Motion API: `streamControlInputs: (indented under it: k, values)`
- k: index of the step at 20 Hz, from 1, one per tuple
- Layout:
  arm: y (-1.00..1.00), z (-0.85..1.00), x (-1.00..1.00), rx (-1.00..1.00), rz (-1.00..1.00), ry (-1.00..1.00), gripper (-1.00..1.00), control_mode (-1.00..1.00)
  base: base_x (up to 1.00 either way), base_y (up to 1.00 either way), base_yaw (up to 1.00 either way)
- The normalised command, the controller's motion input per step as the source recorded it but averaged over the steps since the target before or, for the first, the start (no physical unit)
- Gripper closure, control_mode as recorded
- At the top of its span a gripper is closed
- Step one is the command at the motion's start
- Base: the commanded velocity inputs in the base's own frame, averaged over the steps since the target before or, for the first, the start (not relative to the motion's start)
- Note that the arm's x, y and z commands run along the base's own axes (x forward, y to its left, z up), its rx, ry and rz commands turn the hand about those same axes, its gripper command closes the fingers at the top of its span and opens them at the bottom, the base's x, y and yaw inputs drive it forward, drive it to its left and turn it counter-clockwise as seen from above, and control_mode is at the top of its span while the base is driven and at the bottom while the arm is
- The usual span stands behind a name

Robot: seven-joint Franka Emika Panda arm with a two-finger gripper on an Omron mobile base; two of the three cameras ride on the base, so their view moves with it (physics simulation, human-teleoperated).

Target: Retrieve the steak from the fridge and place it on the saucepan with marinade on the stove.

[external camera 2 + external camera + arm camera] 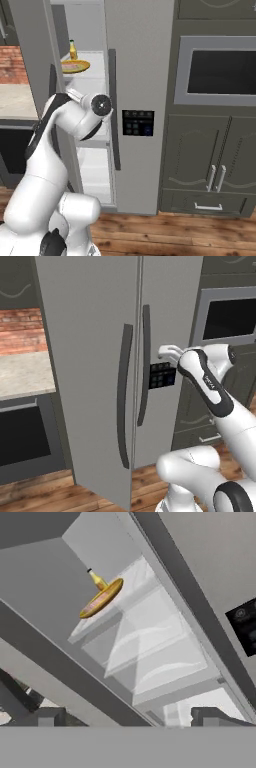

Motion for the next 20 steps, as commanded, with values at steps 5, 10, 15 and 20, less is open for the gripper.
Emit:
streamControlInputs:
  k: [5,10,15,20]
  values:
    - [0.29,0.00,0.16,0.00,0.27,0.15,-1.00,-1.00,0.00,0.00,0.00]
    - [0.05,0.00,0.03,0.00,0.15,0.06,-1.00,-1.00,0.00,0.00,0.00]
    - [0.00,0.00,0.07,0.00,0.00,0.00,-1.00,-1.00,0.00,0.00,0.00]
    - [0.05,0.00,0.39,0.00,0.00,-0.01,-1.00,-1.00,0.00,0.00,0.00]
